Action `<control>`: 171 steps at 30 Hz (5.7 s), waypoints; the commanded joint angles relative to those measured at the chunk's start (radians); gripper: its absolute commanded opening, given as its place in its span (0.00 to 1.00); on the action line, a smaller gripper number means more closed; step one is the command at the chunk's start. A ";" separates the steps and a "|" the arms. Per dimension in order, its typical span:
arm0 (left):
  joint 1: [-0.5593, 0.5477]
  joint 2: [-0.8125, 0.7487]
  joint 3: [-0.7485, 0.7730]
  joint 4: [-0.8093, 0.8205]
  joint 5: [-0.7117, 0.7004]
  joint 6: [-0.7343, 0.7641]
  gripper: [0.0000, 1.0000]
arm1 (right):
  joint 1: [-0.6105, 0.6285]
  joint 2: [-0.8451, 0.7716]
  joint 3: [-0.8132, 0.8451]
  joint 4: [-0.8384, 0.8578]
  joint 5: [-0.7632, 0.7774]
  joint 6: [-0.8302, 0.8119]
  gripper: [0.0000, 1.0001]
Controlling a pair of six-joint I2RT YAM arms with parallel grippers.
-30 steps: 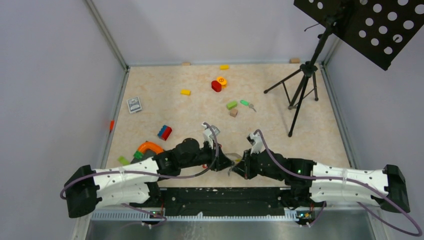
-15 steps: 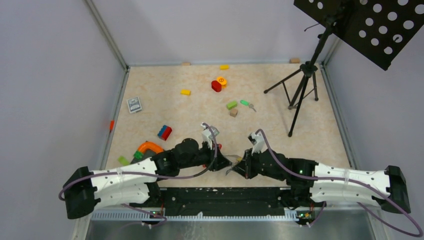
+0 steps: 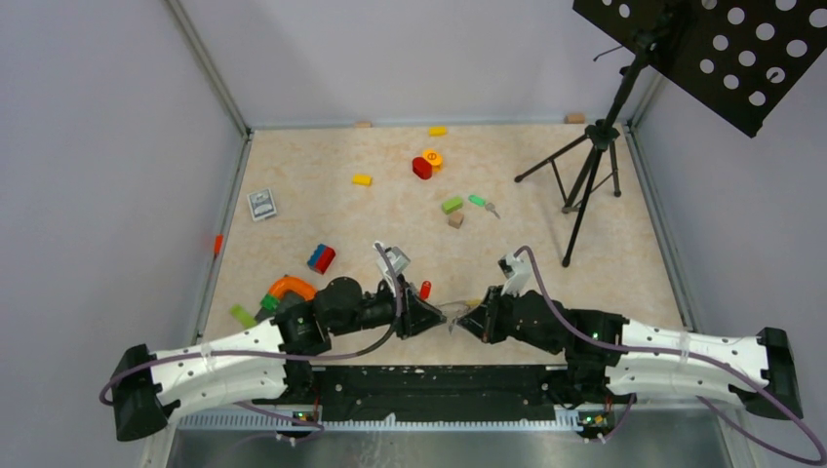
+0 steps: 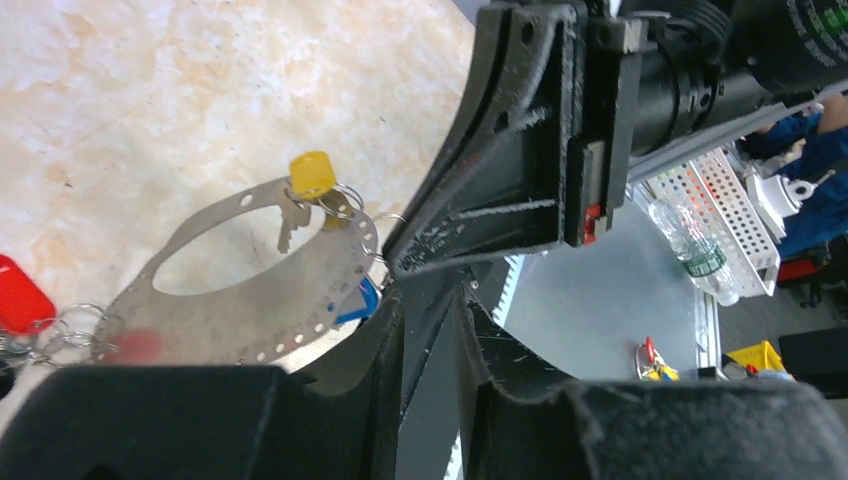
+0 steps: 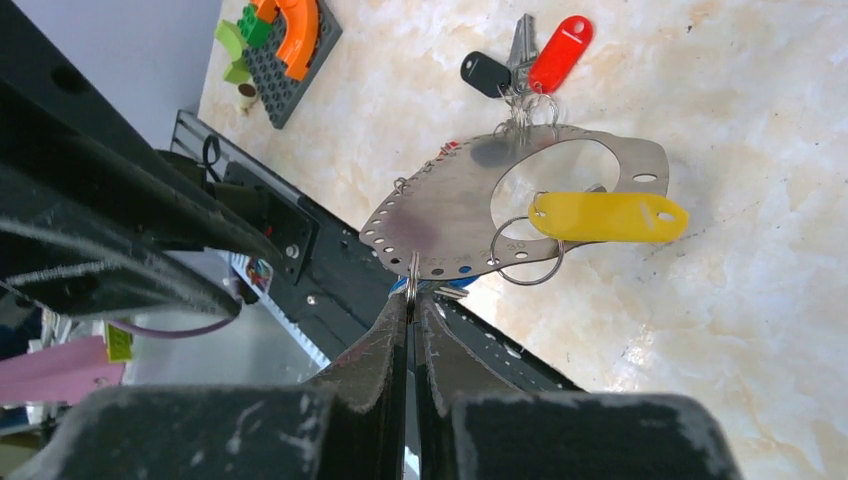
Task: Remove the keys from the keyring
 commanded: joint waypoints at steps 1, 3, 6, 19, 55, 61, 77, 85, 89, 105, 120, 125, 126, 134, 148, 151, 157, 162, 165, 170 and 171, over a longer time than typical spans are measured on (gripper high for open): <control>-0.045 -0.032 -0.030 0.088 0.024 0.054 0.29 | 0.012 0.008 0.066 0.039 0.043 0.103 0.00; -0.069 -0.040 -0.027 0.079 0.023 0.090 0.30 | 0.011 0.014 0.066 0.052 0.048 0.128 0.00; -0.103 -0.046 -0.027 0.032 0.003 0.116 0.31 | 0.010 0.018 0.064 0.080 0.053 0.148 0.00; -0.173 -0.075 -0.092 0.001 -0.118 0.117 0.35 | 0.012 0.044 0.106 0.123 0.002 0.142 0.00; -0.192 -0.006 -0.185 0.292 -0.223 0.243 0.53 | 0.010 0.051 0.105 0.159 -0.065 0.135 0.00; -0.196 0.030 -0.170 0.301 -0.236 0.229 0.46 | 0.012 0.052 0.100 0.167 -0.070 0.137 0.00; -0.200 0.021 -0.200 0.379 -0.360 0.220 0.26 | 0.011 0.025 0.078 0.163 -0.074 0.145 0.00; -0.200 0.066 -0.189 0.426 -0.289 0.235 0.08 | 0.011 0.022 0.073 0.162 -0.073 0.146 0.00; -0.200 0.077 -0.183 0.425 -0.263 0.224 0.00 | 0.011 0.010 0.072 0.136 -0.058 0.146 0.00; -0.198 -0.143 0.037 -0.210 -0.284 0.319 0.05 | 0.011 -0.254 0.165 -0.234 0.107 -0.099 0.52; -0.198 0.136 0.533 -0.698 -0.129 0.439 0.00 | 0.010 -0.263 0.074 -0.008 0.110 -0.310 0.48; -0.198 0.281 0.738 -0.921 -0.066 0.434 0.00 | 0.011 -0.242 0.043 0.058 0.095 -0.366 0.48; -0.198 0.298 0.770 -0.952 -0.048 0.430 0.00 | 0.010 -0.243 0.030 0.075 0.086 -0.374 0.48; -0.198 0.344 0.863 -1.129 0.037 0.405 0.00 | 0.011 -0.245 -0.100 0.293 -0.044 -0.467 0.47; -0.198 0.462 1.005 -1.361 0.079 0.551 0.00 | 0.010 -0.254 -0.218 0.569 -0.304 -0.604 0.46; -0.198 0.486 1.041 -1.397 0.076 0.587 0.00 | 0.011 -0.255 -0.244 0.620 -0.381 -0.624 0.42; -0.198 0.496 1.081 -1.414 0.075 0.643 0.00 | 0.010 -0.253 -0.258 0.669 -0.479 -0.696 0.38; -0.198 0.512 1.108 -1.426 0.078 0.693 0.00 | 0.010 -0.251 -0.252 0.683 -0.524 -0.756 0.37; -0.198 0.522 1.110 -1.428 0.097 0.716 0.00 | 0.011 -0.248 -0.238 0.677 -0.548 -0.792 0.36; -0.198 0.533 1.126 -1.436 0.127 0.738 0.00 | 0.011 -0.246 -0.210 0.676 -0.586 -0.847 0.35; -0.198 0.532 1.130 -1.437 0.131 0.745 0.00 | 0.011 -0.244 -0.205 0.675 -0.597 -0.858 0.35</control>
